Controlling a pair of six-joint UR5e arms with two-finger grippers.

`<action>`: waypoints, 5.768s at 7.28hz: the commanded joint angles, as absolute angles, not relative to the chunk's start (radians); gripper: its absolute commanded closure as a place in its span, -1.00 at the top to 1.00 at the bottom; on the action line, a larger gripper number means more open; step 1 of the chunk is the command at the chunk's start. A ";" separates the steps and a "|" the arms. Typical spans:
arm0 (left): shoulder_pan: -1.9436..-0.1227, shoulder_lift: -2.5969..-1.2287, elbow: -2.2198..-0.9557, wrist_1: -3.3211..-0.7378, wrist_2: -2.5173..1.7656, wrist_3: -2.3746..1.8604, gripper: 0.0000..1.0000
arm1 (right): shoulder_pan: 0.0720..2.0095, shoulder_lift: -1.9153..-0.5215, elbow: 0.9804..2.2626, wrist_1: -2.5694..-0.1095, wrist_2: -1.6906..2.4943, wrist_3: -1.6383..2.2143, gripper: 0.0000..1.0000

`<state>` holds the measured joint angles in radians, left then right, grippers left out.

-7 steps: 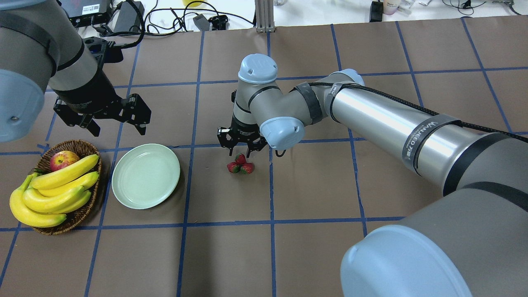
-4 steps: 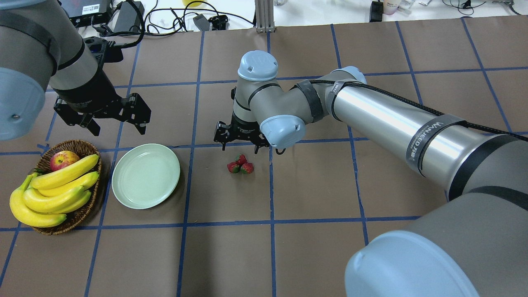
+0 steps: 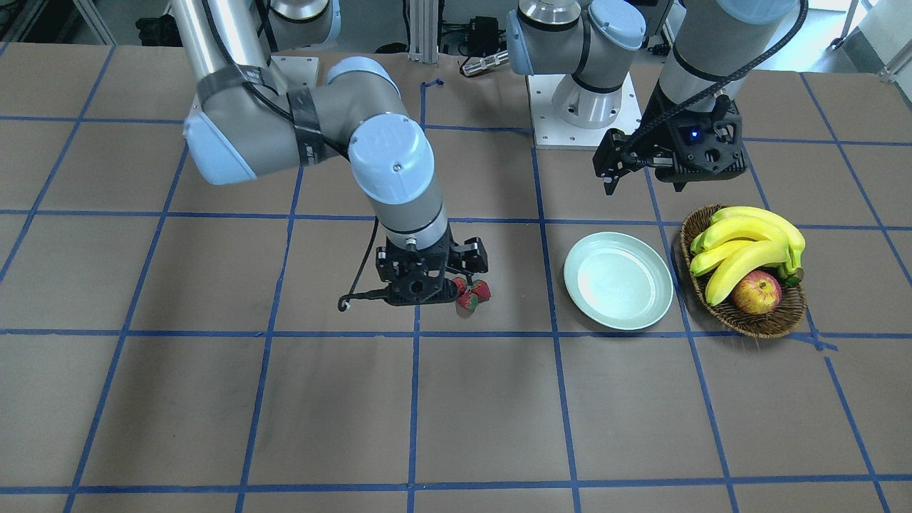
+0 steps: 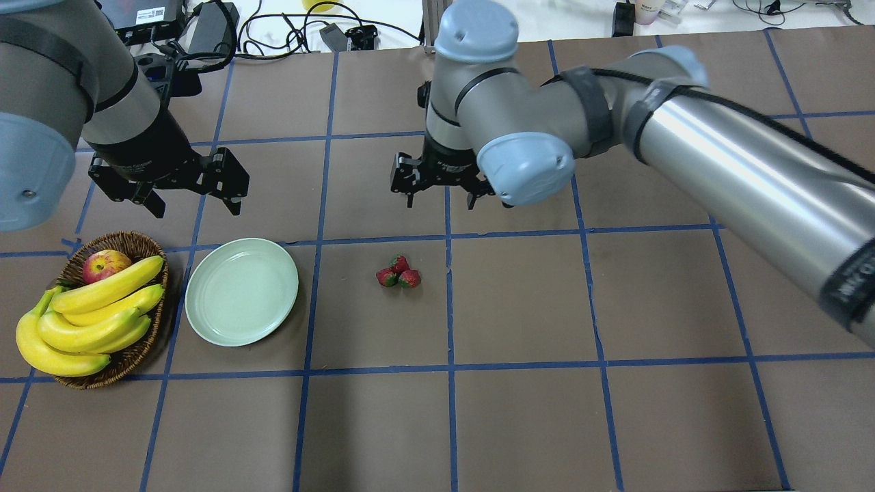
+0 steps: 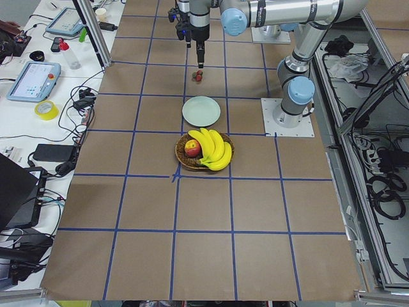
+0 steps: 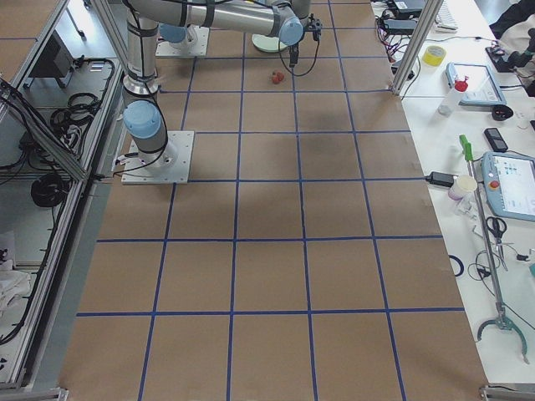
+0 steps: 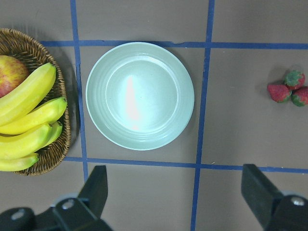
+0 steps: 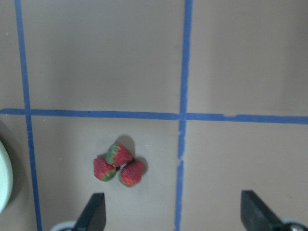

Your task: Collect all strawberries into plate

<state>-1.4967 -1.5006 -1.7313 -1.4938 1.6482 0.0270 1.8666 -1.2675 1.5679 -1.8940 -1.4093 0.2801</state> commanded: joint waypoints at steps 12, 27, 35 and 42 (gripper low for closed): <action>-1.675 -1.794 -1.908 -1.053 1.382 0.032 0.96 | 1.709 -1.600 1.569 -1.609 -1.631 0.110 1.00; -1.706 -1.985 -1.927 -0.959 1.322 0.328 -1.00 | 1.661 -1.554 1.430 -1.506 -1.611 0.086 1.00; -1.701 -1.945 -1.856 -0.985 1.339 0.142 1.00 | 1.661 -1.555 1.436 -1.503 -1.611 0.055 1.00; -1.704 -2.017 -1.841 -0.976 1.283 -0.494 0.83 | 1.661 -1.555 1.436 -1.503 -1.611 0.055 1.00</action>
<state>-1.7026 -2.0100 -1.8407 -0.9753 1.3023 -0.4612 1.6610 -1.5548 1.4358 -1.5034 -1.6106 0.0552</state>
